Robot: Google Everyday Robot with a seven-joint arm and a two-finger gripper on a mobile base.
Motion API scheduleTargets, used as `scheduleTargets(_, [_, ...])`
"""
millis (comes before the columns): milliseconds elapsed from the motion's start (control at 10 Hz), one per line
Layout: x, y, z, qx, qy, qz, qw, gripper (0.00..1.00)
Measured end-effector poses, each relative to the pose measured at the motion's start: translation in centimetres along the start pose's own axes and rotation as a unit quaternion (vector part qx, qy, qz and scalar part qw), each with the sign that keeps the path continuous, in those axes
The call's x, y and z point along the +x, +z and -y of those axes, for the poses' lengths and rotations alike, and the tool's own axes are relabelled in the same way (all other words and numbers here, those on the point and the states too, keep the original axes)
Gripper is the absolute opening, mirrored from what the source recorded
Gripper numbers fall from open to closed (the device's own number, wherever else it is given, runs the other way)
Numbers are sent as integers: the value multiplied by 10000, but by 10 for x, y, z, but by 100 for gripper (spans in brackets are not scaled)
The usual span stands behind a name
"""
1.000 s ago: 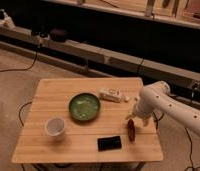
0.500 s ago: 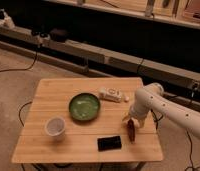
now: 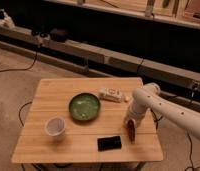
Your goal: Drag the pepper across the table
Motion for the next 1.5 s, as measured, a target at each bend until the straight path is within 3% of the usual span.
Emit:
scheduleTargets(200, [1, 3, 0, -37, -26, 65, 10000, 49])
scheduleTargets(300, [1, 3, 1, -44, -30, 79, 10000, 42])
scheduleTargets(600, [5, 1, 1, -42, -30, 106, 9999, 11])
scheduleTargets(800, [9, -2, 0, -23, 41, 114, 9999, 5])
scheduleTargets(1100, [21, -4, -12, -50, 361, 179, 9992, 24])
scheduleTargets(1200, [31, -5, -23, -83, 648, 246, 9976, 26])
scheduleTargets(1500, [56, -12, -29, -97, 1043, 309, 9940, 26])
